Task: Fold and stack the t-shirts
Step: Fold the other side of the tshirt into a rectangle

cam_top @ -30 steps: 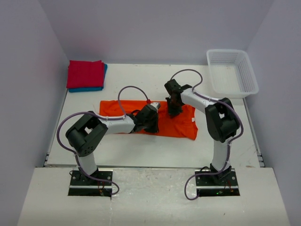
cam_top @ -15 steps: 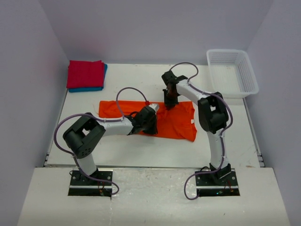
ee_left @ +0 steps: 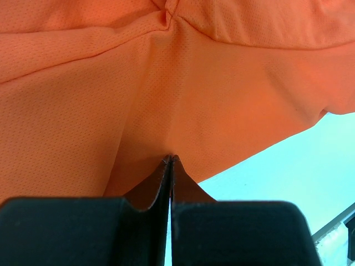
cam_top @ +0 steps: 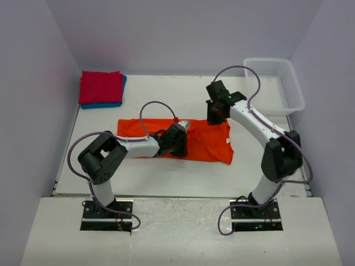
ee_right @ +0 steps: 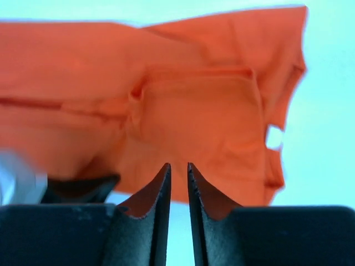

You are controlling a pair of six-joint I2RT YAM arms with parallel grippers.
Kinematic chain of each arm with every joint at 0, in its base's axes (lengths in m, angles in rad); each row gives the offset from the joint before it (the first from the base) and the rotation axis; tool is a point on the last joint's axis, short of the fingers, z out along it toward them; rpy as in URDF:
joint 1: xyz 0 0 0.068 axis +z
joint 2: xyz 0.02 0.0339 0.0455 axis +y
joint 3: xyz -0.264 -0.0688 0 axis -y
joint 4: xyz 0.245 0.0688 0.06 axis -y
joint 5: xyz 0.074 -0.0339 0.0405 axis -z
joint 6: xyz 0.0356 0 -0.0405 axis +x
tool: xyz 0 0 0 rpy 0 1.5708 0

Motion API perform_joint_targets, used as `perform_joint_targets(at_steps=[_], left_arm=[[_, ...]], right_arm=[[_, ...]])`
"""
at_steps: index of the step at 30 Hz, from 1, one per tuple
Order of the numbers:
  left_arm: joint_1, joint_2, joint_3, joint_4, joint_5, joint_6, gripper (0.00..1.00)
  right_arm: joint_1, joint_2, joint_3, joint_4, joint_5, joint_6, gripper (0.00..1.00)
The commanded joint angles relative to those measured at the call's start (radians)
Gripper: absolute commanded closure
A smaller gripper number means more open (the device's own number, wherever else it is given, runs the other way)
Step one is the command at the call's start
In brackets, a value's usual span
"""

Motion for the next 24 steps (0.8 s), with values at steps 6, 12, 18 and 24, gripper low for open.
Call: perform_joint_targets(at_steps=[6, 12, 18, 24], left_arm=[[0.02, 0.017, 0.016, -0.104, -0.038, 0.045, 1.0], [0.042, -0.04, -0.035, -0.115, -0.044, 0.057, 1.0], [0.063, -0.065, -0.064, -0.12, -0.046, 0.066, 1.0], [0.076, -0.08, -0.08, -0.112, -0.03, 0.074, 1.0]], right_arm=[[-0.002, -0.335, -0.417, 0.056, 0.021, 0.098, 0.62], [-0.004, -0.331, -0.52, 0.081, 0.016, 0.132, 0.61], [-0.007, -0.332, -0.588, 0.101, 0.013, 0.149, 0.61], [-0.008, -0.337, -0.639, 0.132, -0.022, 0.167, 0.63]])
